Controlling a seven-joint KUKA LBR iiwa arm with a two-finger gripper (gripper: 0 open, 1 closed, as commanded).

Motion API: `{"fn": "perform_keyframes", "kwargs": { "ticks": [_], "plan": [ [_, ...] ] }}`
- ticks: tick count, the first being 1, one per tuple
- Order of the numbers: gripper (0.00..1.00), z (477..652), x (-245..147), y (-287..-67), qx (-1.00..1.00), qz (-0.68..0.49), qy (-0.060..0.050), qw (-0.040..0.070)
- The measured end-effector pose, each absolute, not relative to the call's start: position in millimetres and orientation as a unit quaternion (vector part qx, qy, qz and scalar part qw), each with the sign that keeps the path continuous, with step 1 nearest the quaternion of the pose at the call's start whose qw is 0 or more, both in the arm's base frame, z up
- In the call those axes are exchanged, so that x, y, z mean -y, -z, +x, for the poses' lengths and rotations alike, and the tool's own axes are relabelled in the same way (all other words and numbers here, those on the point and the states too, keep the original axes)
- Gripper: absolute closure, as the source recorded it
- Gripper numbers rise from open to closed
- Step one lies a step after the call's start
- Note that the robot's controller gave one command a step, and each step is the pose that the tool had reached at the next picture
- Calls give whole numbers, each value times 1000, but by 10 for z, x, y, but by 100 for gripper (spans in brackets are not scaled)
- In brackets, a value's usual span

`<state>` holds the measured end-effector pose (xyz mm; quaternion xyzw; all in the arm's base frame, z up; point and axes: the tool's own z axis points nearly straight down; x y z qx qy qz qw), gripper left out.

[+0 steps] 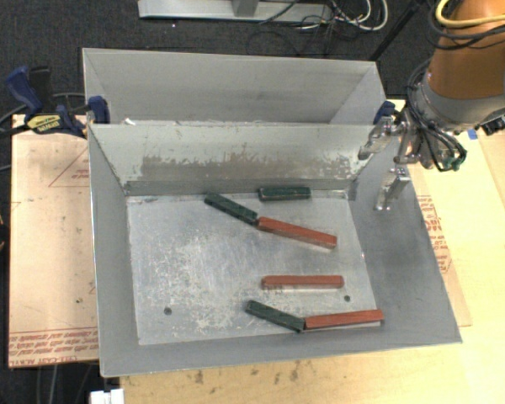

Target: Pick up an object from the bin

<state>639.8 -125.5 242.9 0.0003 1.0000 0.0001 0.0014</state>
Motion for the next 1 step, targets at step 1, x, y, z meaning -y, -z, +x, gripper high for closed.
{"fn": "perform_keyframes", "kwargs": {
  "ticks": [1],
  "plan": [
    [0, 6445, 959, -1789, -999, -51, 0, 3]
  ]
}}
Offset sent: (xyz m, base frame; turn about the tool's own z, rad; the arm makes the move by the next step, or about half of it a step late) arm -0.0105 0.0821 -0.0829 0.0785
